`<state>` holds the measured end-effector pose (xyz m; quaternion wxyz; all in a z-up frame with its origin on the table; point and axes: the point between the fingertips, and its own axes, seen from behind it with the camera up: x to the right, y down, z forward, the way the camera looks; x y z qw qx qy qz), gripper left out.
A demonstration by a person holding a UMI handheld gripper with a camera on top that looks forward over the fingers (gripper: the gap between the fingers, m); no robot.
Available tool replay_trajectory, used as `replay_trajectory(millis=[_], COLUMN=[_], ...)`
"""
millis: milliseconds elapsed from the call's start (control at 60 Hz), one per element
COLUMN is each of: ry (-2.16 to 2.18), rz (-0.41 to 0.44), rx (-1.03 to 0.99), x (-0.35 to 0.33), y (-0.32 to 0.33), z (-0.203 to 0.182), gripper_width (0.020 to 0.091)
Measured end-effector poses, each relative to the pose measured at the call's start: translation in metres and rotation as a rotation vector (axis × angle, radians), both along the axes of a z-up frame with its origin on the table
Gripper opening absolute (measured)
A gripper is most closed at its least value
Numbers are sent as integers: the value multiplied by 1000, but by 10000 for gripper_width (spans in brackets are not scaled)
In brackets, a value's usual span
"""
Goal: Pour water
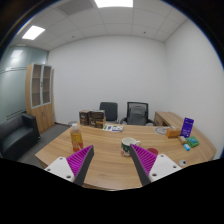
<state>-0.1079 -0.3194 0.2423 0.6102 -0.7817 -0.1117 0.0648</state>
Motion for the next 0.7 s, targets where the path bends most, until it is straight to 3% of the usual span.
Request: replay_trajectory(millis=[233, 450, 700], ry=[-1, 34, 40], rz=[57, 140, 145], rx=[-25, -8, 60], x=[-36, -132, -245], y=[10, 35, 107], z=[-24, -62, -104], gripper_width=[802, 804, 798])
